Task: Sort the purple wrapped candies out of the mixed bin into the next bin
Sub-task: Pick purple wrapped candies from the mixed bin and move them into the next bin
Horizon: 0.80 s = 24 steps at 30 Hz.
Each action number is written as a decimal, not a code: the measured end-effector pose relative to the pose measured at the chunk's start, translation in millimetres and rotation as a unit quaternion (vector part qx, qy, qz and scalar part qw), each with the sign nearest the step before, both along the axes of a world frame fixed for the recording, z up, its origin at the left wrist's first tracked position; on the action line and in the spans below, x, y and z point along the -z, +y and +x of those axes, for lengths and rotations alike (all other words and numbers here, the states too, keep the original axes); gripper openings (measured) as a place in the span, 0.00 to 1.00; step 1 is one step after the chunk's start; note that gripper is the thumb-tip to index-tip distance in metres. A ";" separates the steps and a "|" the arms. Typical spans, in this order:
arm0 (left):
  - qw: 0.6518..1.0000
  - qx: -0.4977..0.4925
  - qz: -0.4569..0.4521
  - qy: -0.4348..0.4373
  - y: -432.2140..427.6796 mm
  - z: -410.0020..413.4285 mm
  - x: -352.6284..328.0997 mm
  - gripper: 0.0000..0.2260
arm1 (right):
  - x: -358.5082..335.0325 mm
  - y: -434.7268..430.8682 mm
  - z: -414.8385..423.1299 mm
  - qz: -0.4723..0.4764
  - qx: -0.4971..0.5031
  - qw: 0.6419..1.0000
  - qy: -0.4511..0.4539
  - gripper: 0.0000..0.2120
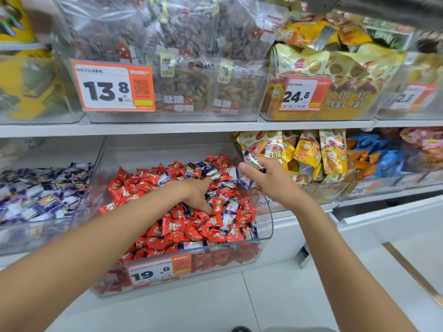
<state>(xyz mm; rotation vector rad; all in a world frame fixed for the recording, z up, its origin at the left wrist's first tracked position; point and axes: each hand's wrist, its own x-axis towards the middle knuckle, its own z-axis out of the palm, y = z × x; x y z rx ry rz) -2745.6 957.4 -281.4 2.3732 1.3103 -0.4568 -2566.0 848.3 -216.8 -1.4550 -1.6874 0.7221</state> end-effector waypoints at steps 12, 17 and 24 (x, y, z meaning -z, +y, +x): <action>0.948 -0.069 -0.019 -0.309 11.1 -52.5 -34.6 0.04 | 10.7 4.1 3.8 0.038 0.012 0.999 0.019 0.18; 0.911 -0.151 -0.110 -0.368 5.8 -69.7 -44.6 0.08 | 11.5 3.3 0.1 0.033 0.007 0.999 0.014 0.17; 0.856 -0.214 -0.195 -0.428 -2.7 -58.5 -30.0 0.03 | 7.9 -0.9 -1.7 0.035 0.018 0.999 0.011 0.17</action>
